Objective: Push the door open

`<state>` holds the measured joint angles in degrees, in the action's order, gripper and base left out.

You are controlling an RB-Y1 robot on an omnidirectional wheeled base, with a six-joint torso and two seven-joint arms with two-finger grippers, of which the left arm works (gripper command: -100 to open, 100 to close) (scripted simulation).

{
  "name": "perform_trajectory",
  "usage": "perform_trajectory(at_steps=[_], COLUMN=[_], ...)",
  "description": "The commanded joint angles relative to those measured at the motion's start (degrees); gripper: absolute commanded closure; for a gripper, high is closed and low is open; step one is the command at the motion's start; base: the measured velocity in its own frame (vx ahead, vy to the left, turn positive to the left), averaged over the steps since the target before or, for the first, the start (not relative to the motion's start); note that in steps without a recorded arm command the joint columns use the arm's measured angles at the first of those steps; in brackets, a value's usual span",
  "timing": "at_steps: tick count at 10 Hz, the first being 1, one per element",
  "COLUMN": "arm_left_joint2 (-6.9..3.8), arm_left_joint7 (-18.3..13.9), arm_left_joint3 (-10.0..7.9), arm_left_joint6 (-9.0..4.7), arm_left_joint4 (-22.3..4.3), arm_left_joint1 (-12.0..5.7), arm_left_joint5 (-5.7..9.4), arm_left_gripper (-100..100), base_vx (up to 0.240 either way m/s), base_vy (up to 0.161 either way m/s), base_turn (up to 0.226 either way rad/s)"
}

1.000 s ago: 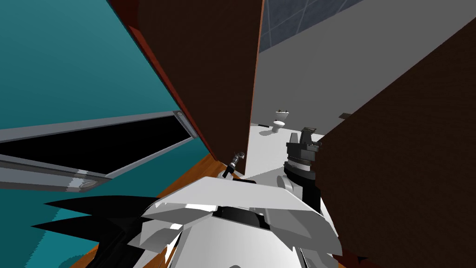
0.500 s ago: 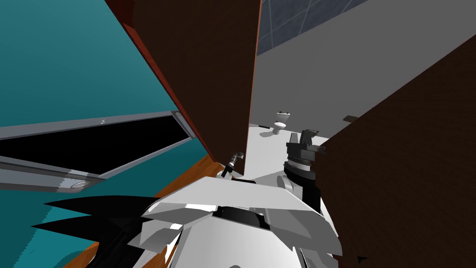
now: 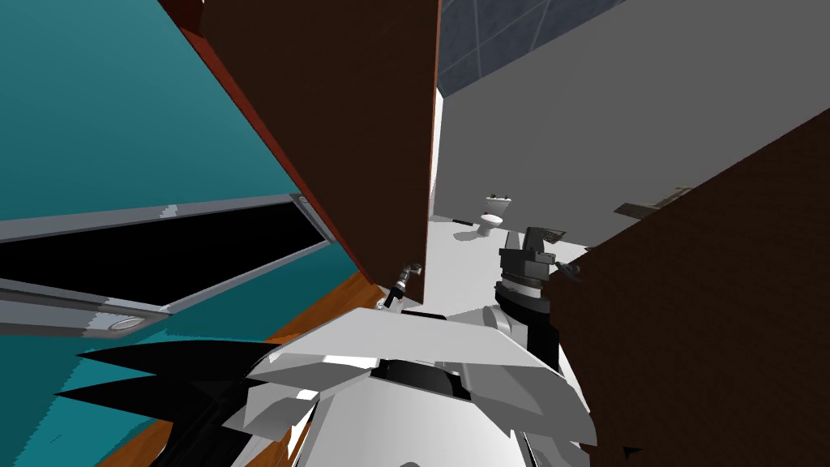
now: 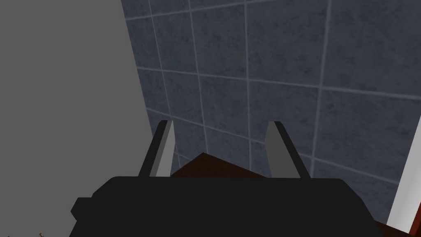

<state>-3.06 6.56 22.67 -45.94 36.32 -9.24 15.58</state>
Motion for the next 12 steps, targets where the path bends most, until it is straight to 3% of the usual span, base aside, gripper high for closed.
perform_trajectory(at_steps=[1, 6, 12], arm_left_joint2=[-0.74, -0.06, 1.74], arm_left_joint7=[0.5, 1.4, 2.2], arm_left_joint3=[-1.18, -5.17, -9.23], arm_left_joint6=[0.65, 0.39, 0.12], arm_left_joint4=[1.6, 0.9, 0.2], arm_left_joint1=[0.44, 0.12, -0.2], arm_left_joint5=[0.32, 1.16, 2.02], arm_left_gripper=[100, 100, 100], base_vx=[0.122, 0.13, 0.152], base_vy=[-0.127, -0.137, -0.137], base_turn=[0.044, 0.068, 0.067])
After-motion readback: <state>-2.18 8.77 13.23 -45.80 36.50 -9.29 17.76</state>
